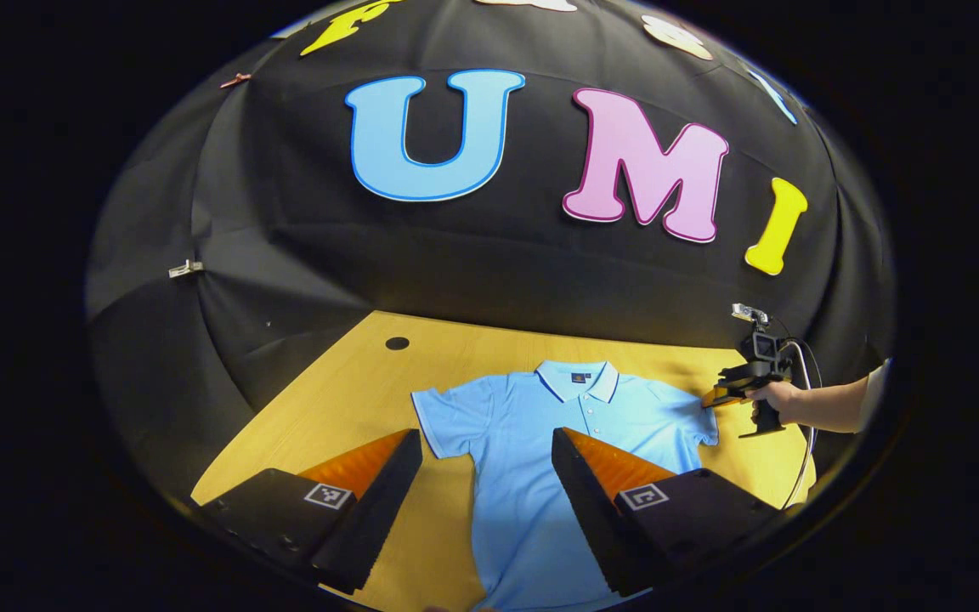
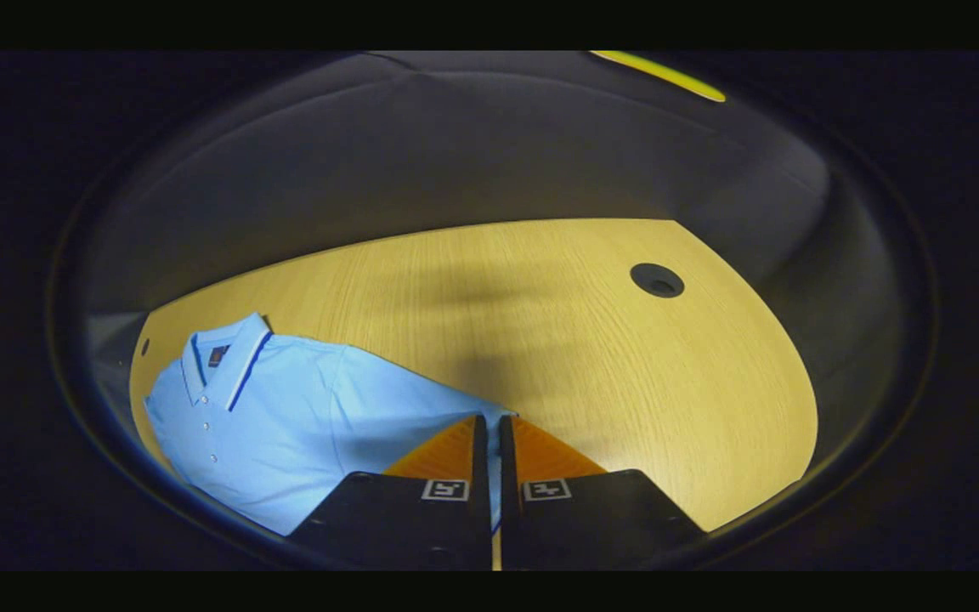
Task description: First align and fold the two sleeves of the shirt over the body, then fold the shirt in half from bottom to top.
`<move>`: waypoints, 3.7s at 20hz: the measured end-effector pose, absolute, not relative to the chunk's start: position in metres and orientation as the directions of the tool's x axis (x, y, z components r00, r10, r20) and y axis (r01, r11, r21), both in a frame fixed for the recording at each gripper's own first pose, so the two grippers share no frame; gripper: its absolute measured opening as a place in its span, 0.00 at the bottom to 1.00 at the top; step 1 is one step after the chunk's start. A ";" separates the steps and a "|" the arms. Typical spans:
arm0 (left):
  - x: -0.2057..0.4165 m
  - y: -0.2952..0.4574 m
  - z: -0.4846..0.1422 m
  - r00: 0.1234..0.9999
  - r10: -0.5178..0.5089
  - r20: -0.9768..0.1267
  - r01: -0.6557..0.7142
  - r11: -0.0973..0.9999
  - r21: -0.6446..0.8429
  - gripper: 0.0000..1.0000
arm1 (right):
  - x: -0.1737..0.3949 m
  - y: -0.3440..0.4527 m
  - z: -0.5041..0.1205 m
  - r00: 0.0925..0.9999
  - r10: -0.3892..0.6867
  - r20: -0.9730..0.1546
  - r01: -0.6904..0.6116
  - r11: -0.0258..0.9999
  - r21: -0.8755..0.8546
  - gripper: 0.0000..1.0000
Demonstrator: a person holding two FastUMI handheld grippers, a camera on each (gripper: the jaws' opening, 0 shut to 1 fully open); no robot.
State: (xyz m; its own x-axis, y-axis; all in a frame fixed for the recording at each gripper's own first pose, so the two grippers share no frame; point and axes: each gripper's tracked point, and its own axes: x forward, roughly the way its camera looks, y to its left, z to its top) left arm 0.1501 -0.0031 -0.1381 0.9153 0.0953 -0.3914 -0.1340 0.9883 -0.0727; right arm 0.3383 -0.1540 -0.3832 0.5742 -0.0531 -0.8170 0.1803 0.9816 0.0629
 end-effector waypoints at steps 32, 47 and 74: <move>0.204 0.052 -0.185 0.904 0.064 -0.424 -0.106 0.991 -0.076 0.98 | 0.245 0.105 -0.251 0.691 0.286 -0.663 -0.290 0.951 0.108 0.98; 0.378 0.102 -0.319 0.799 0.134 -0.586 -0.161 0.987 0.007 0.97 | 0.152 -0.063 -0.230 0.742 0.078 -0.665 -0.001 0.993 0.115 0.98; 0.412 0.033 -0.289 0.821 0.019 -0.571 -0.027 1.000 -0.005 0.06 | 0.089 -0.101 -0.281 0.735 0.011 -0.678 0.167 0.966 0.197 0.98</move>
